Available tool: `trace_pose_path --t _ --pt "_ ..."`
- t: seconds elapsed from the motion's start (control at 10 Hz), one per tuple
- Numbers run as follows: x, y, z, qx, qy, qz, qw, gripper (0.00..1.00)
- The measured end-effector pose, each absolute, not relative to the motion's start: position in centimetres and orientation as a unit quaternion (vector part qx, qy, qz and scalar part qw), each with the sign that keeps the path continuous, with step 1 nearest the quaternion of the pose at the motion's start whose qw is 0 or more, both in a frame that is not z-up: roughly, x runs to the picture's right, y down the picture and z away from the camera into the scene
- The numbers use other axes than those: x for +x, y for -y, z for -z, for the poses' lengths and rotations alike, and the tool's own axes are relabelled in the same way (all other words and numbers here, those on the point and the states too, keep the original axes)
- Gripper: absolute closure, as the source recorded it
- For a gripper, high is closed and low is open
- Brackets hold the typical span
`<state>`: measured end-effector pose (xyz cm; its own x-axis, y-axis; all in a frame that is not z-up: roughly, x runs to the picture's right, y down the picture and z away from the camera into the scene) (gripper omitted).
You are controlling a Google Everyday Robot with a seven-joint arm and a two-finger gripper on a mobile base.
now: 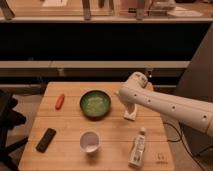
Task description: Drag the ceramic bowl in a circle
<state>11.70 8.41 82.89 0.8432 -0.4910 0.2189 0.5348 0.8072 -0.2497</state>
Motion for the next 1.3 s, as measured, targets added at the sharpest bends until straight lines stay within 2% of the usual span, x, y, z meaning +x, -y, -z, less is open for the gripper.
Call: trace_pose_path --t 1.3 --pt "10.7 -11.3 -86.5 -0.157 0.125 0.3 0.932 0.2"
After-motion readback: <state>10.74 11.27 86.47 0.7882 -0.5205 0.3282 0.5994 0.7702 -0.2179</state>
